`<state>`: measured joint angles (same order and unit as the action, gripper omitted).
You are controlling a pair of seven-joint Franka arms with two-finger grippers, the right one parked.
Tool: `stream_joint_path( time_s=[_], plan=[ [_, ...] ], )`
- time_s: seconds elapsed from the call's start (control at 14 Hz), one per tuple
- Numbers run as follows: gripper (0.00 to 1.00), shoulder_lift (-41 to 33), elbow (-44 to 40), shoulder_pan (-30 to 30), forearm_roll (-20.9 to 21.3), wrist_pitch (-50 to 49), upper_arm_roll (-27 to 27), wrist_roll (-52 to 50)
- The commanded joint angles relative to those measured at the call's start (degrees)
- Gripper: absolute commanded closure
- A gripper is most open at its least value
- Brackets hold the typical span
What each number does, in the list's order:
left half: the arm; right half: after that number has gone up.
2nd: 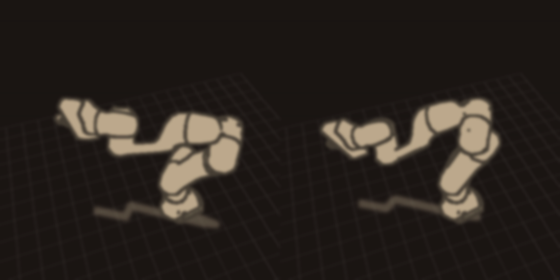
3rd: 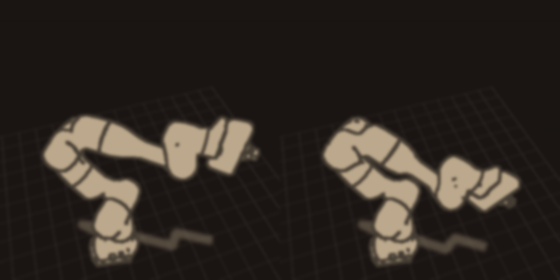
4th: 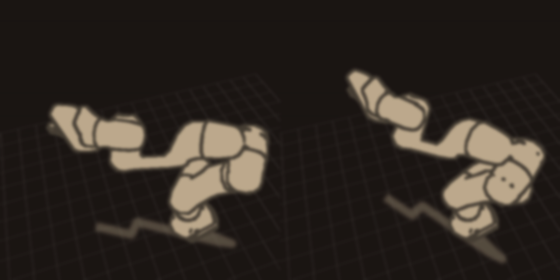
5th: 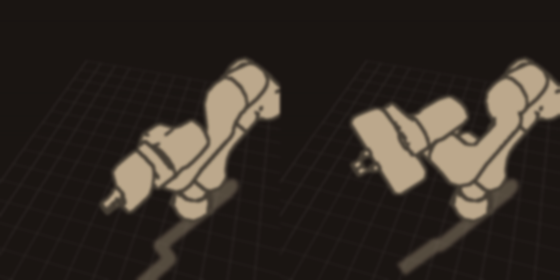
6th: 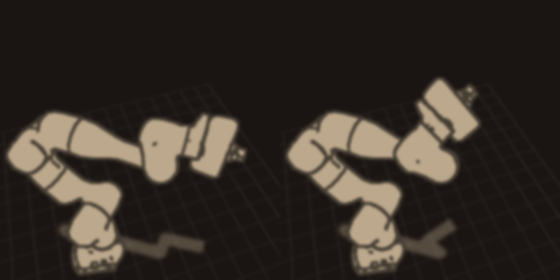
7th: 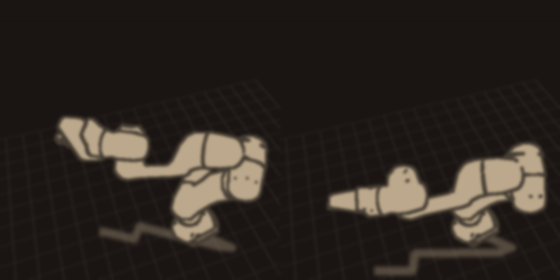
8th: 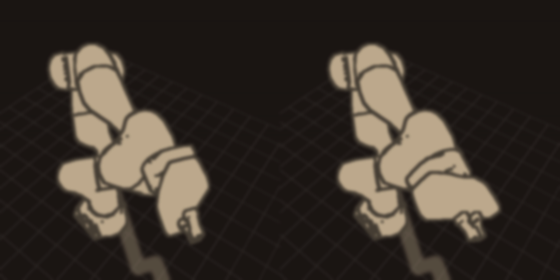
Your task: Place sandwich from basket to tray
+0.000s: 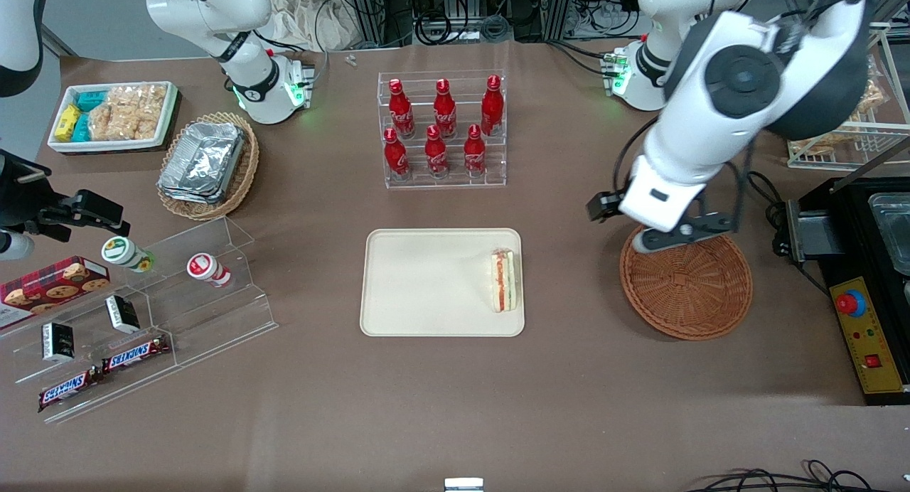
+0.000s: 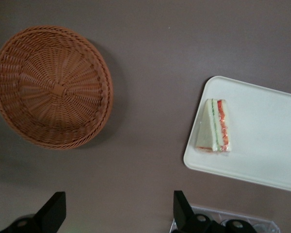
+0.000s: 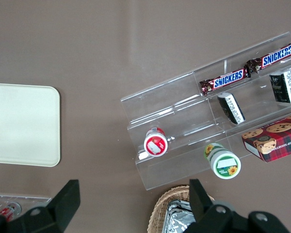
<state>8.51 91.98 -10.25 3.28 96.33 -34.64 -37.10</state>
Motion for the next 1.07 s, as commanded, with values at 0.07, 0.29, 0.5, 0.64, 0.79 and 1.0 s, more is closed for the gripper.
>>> stream_joint_path(
  time_s=[0.07,0.29,0.5,0.64,0.79,1.0],
  plan=[
    [0.01,-10.2,1.1,7.5,-9.2,-7.5,18.0,13.7],
    [0.01,-15.8,2.1,14.2,-9.1,-12.1,29.5,18.8],
    [0.01,-23.1,8.2,19.3,-5.0,-12.7,36.3,21.6],
    [0.01,-25.0,10.3,19.8,-2.5,-12.6,36.3,22.0],
    [0.01,-24.2,9.1,19.9,-2.0,-12.4,36.5,26.1],
    [0.01,-22.7,7.7,19.8,-2.3,-12.0,37.7,26.6]
  ],
)
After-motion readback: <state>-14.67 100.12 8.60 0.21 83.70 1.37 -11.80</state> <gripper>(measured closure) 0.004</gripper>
